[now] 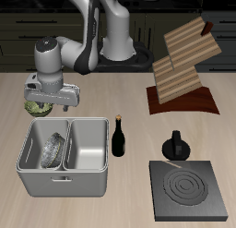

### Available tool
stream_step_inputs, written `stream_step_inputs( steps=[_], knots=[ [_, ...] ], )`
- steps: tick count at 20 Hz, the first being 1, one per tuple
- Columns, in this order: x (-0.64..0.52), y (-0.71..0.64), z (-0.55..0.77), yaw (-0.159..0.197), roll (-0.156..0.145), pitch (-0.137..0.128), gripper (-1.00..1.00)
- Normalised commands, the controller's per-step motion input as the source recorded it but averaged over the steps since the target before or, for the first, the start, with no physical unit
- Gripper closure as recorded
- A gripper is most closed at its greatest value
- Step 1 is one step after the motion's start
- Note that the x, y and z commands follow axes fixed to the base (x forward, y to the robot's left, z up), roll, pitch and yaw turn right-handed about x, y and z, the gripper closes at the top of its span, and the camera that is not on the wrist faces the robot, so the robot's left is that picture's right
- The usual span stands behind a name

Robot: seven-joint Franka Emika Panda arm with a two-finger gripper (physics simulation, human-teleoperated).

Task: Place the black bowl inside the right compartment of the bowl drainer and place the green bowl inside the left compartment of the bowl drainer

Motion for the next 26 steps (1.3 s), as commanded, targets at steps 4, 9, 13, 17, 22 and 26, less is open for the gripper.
stream_step_inputs(
  steps=[4,9,13,17,22,26],
  knots=[
    [-0.08,0.06,-0.13,-0.012,0.021,0.009,1.0],
    [-0.06,0.04,-0.05,-0.009,0.015,0.003,1.0],
    [-0.07,0.01,0.08,-0.003,0.006,-0.015,1.0],
    [-0.01,0.1,0.24,0.001,0.026,-0.029,1.0],
    [-0.04,0.33,0.38,0.03,0.057,-0.035,1.0],
    [-0.04,0.31,0.46,0.024,0.054,-0.036,1.0]
  ],
)
